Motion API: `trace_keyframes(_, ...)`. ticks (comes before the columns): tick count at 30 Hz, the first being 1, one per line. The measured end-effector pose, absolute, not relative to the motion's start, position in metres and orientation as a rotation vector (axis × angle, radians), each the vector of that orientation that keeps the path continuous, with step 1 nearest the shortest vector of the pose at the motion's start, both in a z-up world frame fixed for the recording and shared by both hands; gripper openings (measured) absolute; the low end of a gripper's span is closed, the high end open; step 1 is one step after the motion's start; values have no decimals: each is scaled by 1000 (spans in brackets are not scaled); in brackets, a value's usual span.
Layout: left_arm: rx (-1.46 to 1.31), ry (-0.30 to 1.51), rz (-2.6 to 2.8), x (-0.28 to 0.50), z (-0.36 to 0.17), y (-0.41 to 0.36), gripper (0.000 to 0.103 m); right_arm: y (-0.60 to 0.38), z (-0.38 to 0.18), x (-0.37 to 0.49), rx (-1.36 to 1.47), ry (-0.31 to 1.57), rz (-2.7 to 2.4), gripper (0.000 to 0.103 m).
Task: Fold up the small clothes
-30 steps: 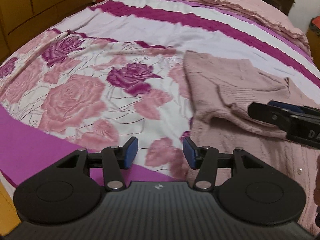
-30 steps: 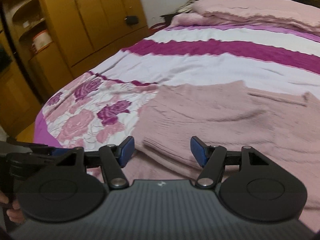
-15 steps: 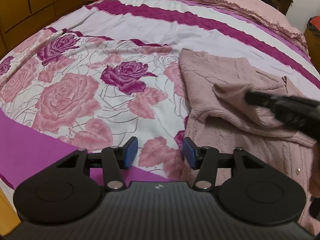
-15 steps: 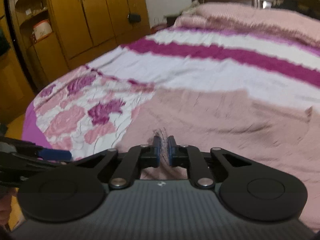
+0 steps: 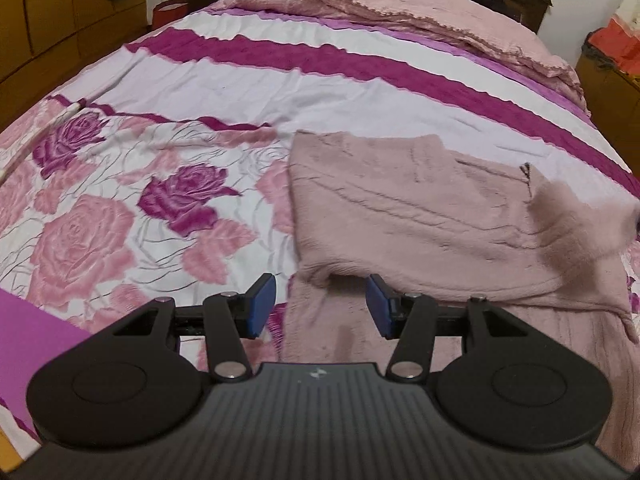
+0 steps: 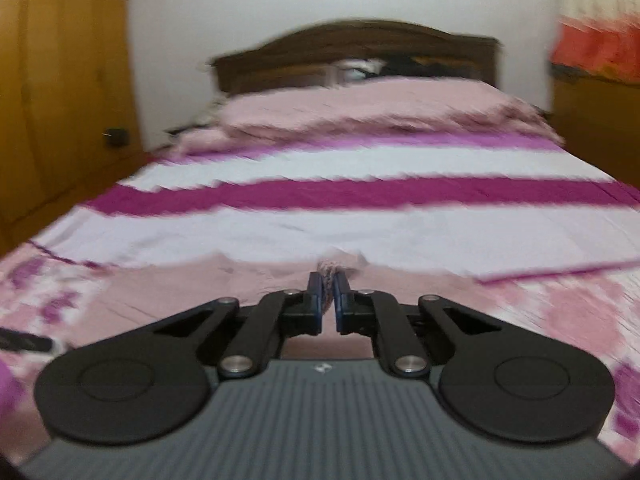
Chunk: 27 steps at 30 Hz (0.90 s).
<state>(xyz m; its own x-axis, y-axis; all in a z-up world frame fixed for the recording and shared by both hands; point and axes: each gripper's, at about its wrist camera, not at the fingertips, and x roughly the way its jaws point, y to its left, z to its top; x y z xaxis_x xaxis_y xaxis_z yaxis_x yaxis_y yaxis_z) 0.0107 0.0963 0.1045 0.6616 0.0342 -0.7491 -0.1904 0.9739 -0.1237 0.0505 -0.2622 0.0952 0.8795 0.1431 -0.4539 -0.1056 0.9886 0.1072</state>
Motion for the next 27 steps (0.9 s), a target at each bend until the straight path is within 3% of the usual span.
trace_keyframes(6, -174, 846, 99, 21, 104, 79, 58, -317, 52, 52, 167, 630, 76, 10)
trace_keyframes(11, -148, 857, 93, 30, 102, 70, 58, -333, 54, 43, 267, 610, 90, 15)
trace_keyframes(12, -144, 859, 92, 32, 102, 70, 58, -335, 57, 45, 274, 601, 89, 20)
trace_keyframes(13, -139, 860, 90, 34, 102, 68, 58, -334, 58, 47, 282, 591, 95, 42)
trace_keyframes(15, -131, 857, 90, 38, 102, 66, 58, -333, 64, 54, 291, 559, 120, 71)
trace_keyframes(27, -130, 815, 75, 62, 99, 62, 58, -303, 45, 107, 147, 649, 161, 68)
